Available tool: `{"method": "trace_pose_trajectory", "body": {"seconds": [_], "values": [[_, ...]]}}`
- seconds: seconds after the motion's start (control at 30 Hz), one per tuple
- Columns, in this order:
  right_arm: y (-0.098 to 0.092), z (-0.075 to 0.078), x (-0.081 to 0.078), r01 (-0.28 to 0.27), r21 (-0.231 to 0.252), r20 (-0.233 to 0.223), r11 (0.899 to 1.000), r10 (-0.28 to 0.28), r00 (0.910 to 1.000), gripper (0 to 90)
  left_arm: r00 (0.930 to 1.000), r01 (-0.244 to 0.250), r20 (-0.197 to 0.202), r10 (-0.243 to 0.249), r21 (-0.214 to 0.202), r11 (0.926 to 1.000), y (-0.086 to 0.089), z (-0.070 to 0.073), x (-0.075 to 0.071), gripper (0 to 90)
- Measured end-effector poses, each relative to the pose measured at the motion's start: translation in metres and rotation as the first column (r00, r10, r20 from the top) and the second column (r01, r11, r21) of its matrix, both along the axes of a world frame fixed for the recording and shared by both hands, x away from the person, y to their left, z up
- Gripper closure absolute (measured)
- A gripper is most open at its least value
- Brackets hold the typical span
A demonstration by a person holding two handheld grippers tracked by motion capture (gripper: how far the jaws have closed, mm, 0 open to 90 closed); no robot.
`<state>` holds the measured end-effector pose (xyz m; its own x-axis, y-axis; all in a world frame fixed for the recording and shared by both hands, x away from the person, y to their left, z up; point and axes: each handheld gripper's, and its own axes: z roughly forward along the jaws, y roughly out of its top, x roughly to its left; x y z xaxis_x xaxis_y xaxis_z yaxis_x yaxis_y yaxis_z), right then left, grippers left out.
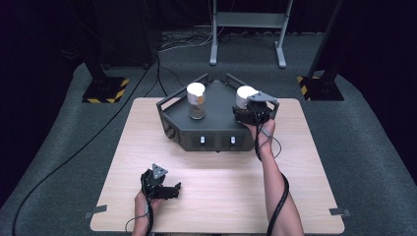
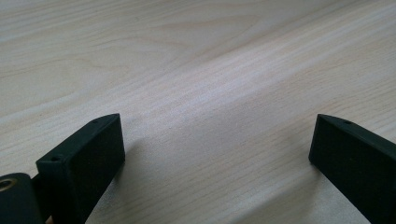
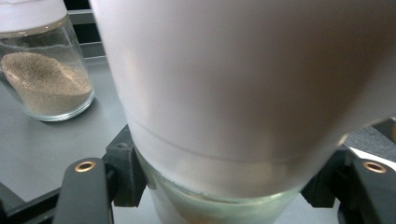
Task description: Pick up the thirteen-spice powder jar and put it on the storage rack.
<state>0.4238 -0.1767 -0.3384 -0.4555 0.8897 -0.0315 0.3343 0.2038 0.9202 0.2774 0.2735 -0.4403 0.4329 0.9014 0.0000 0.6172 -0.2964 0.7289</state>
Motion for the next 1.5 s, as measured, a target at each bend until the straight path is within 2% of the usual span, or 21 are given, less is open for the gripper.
{"method": "trace_pose_trajectory", "body": {"seconds": [0.57,1.5], "values": [[0.010,-0.003,0.009,0.006,-0.004,-0.008,1.000,-0.006,0.9999,30.6,1.0000,0.003,0.001,-0.003,0.001,1.0000,0.000,0.000,0.000,3.1],[0.017,-0.003,0.010,0.034,-0.010,-0.007,0.999,-0.034,0.9994,30.6,0.9999,0.007,0.008,-0.007,0.007,0.9999,0.000,0.000,-0.001,3.7]]}}
